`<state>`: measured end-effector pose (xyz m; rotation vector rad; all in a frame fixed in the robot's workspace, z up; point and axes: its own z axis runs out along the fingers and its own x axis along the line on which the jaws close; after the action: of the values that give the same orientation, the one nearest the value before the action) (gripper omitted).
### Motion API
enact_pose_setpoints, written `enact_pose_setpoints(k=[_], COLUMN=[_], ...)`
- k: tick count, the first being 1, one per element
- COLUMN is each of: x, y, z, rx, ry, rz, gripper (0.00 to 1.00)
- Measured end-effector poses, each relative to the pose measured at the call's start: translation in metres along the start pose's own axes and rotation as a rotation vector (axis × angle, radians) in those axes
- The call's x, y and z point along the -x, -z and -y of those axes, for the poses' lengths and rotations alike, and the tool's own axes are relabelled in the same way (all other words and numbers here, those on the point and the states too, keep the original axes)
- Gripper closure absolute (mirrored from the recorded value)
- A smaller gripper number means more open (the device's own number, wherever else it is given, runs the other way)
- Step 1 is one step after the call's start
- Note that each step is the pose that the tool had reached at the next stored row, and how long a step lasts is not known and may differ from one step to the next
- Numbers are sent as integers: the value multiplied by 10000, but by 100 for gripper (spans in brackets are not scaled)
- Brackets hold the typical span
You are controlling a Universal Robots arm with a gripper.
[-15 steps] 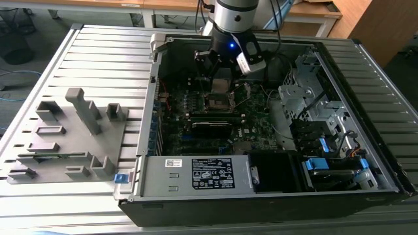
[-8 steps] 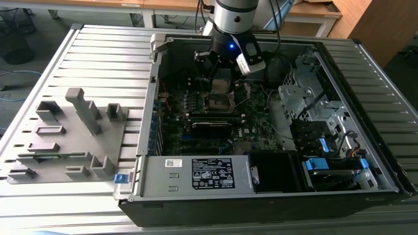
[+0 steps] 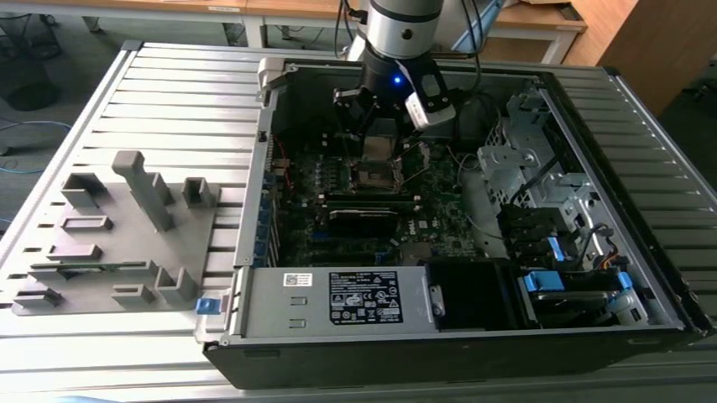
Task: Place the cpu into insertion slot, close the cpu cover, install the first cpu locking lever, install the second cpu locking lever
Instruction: 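Place the cpu into insertion slot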
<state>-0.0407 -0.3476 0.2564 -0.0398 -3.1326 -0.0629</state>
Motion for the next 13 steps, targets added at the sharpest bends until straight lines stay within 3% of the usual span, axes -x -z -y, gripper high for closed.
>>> enact_pose_setpoints(k=[7, 13], x=[0, 0], y=[-9, -38], z=[0, 1], rx=[5, 12], ry=[-38, -1053], rz=[4, 43], gripper=[46, 46])
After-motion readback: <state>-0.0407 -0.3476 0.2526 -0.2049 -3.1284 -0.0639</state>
